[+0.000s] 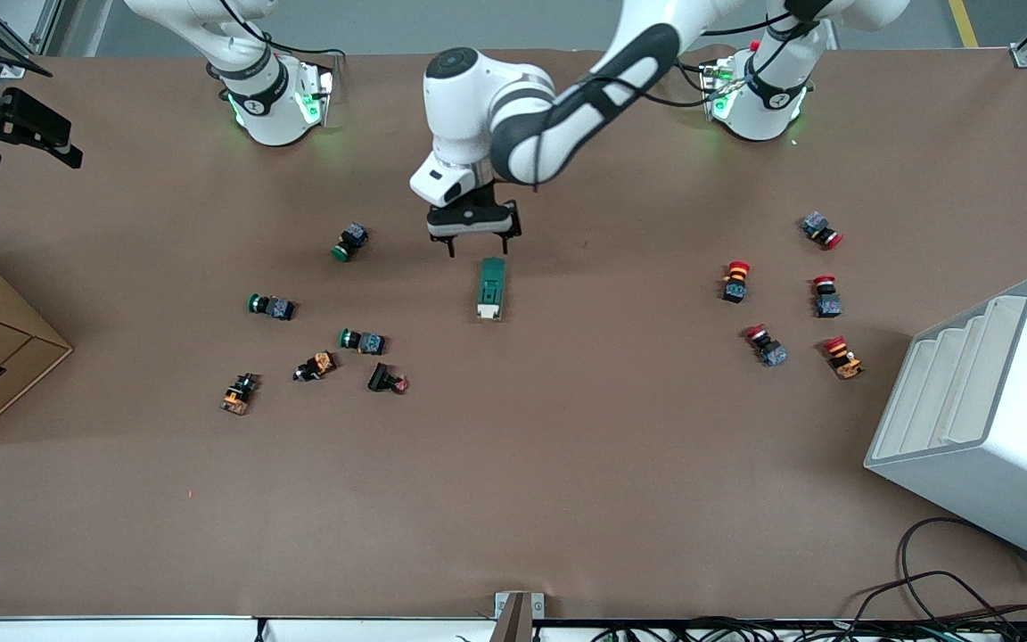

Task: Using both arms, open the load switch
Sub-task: 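Move the left gripper above the green switch's white handle, then reach the right gripper to the switch base while the left gripper hovers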

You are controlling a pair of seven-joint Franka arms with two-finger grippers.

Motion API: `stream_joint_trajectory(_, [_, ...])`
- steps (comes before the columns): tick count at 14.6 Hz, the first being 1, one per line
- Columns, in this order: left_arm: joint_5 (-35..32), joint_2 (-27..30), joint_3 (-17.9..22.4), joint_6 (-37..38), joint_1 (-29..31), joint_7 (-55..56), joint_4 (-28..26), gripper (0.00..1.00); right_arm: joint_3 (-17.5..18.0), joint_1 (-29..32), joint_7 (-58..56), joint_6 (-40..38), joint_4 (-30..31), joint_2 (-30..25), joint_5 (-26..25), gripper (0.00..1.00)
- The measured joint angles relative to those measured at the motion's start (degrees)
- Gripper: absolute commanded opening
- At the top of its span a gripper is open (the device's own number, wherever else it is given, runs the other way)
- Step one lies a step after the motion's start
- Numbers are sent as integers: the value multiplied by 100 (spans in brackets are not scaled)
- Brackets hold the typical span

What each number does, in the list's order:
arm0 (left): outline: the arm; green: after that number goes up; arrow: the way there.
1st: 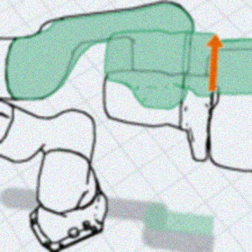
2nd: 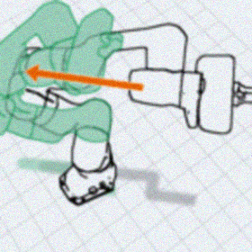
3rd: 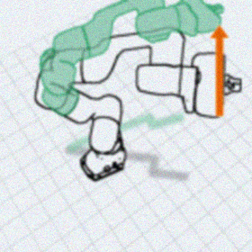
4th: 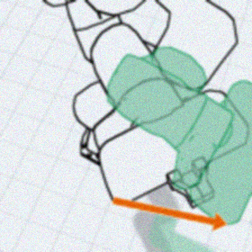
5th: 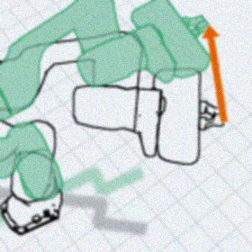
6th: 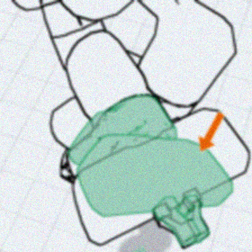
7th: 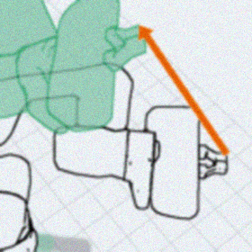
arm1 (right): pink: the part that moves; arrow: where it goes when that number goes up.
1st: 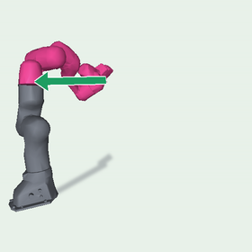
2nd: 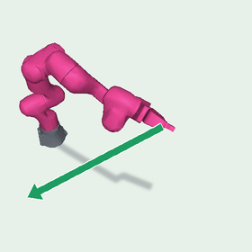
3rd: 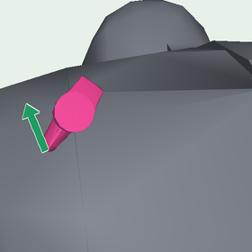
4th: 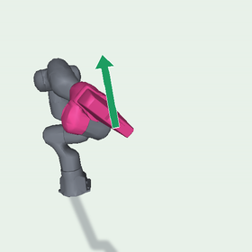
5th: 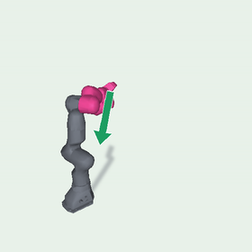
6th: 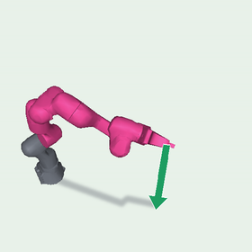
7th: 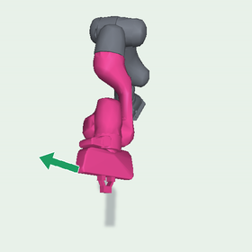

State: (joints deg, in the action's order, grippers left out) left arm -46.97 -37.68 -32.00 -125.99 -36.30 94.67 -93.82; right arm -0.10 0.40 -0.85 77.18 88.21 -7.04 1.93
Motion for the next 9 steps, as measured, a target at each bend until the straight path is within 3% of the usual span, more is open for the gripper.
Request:
stream_joint_trajectory(5, [-1816,-123,4,104,-496,2414,-486,99,-38,23,-1,85,30,485,-7,100])
stream_joint_trajectory(9, [-2729,-315,10,605,-726,3225,-590,99,-57,61,-1,338,5,1264,-27,100])
